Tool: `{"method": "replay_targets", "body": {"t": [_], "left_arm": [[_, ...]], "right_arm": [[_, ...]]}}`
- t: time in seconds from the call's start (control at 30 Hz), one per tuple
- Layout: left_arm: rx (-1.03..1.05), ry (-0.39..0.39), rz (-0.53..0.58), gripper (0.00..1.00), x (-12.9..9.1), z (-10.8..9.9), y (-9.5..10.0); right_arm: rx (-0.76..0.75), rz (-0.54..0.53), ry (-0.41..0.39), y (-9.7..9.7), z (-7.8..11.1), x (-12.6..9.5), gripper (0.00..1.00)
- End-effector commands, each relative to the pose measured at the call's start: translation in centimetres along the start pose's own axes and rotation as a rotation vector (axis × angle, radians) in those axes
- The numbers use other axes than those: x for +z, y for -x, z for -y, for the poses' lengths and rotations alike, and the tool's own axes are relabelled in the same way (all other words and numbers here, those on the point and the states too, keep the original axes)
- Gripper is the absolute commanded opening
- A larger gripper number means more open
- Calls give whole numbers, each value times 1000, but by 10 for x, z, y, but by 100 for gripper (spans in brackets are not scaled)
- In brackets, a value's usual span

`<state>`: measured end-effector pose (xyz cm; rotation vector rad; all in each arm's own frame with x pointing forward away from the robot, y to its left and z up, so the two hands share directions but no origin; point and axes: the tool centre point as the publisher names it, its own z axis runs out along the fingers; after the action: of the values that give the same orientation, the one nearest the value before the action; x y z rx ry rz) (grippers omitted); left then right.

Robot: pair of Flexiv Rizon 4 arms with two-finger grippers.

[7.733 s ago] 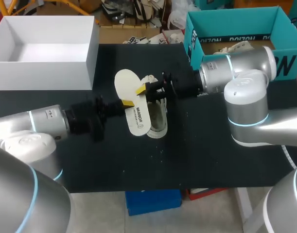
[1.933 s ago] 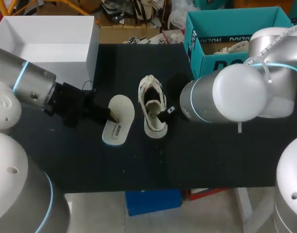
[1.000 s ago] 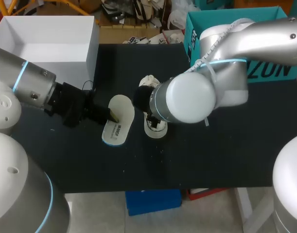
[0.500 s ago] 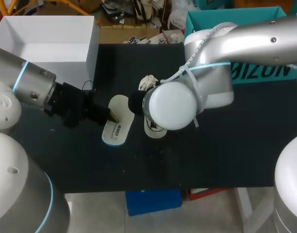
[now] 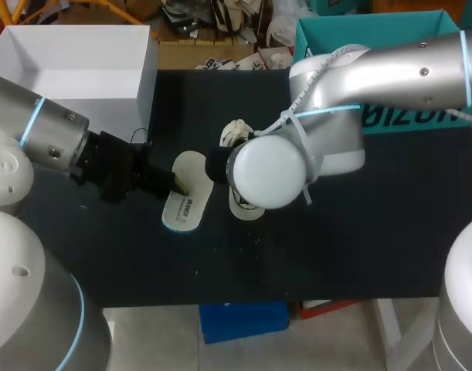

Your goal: Take the shoe out of the shoebox, open the shoe tongue, remove and reinsert the insole, then place the shoe into the shoebox

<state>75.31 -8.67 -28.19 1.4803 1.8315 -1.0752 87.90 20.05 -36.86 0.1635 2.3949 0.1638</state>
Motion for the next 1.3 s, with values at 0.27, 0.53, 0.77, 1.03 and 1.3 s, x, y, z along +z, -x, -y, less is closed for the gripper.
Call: {"method": "replay_targets", "body": {"t": [0.27,0.53,0.77,1.03,1.3], "left_arm": [[3,4,1,0,0,1,-1],[3,4,1,0,0,1,-1],[3,4,1,0,0,1,-1],[3,4,1,0,0,1,-1],[3,4,1,0,0,1,-1]], "right_arm": [[-9,21,-16,6,4,16,44],[-12,34,-44,15,14,23,33],[-2,51,-58,24,15,26,21],[-3,54,-63,27,7,25,0],[-69,54,-80,40,1,11,0]]}}
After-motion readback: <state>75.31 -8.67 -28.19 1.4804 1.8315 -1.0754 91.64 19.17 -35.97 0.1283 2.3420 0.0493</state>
